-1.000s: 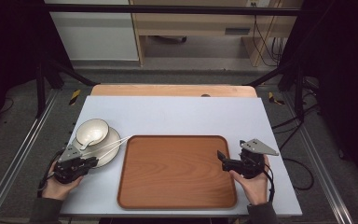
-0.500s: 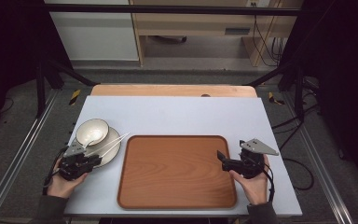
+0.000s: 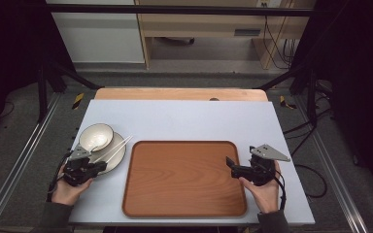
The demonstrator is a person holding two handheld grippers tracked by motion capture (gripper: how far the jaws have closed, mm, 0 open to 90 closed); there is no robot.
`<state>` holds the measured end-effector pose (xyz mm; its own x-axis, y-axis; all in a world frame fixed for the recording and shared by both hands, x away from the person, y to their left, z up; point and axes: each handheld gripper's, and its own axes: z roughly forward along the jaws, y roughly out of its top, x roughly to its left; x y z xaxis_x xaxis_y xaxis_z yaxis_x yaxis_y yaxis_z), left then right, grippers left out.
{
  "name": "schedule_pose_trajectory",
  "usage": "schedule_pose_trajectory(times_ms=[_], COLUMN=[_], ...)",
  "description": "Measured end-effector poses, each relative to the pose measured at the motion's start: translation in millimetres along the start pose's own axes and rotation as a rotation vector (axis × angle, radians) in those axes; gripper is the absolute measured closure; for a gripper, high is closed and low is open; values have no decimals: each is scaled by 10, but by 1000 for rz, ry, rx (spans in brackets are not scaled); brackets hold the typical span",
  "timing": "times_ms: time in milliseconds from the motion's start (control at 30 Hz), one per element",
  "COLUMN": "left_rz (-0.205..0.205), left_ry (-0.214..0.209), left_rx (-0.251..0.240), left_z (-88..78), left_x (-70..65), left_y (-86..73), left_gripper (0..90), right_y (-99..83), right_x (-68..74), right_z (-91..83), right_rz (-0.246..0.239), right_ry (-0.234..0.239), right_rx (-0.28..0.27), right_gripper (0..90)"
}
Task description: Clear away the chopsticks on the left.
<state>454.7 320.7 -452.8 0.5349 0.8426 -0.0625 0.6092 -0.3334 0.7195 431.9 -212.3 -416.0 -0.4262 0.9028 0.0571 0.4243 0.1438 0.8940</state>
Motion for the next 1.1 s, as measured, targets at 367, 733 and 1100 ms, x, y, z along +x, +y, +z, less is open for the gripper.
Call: schedule_pose_trajectory(times_ms=[367,733,1100], left_rz=[17,-16,-81], left_ry=[7,40,95], left_rx=[-49,-116,-180], left_z=[-117,-182,-165], left_x=[-191,-513,-770], left_y=[64,145,176], left_gripper=[843,843,843], right_y=[4,0,-22], right_x=[-12,-30,-50], right_z=[-17,-24,-19], right_rz=[5,15,20], right_ry=[-3,-14,-30], right_rx=[-7,-10,0], right_gripper=[58,46,44])
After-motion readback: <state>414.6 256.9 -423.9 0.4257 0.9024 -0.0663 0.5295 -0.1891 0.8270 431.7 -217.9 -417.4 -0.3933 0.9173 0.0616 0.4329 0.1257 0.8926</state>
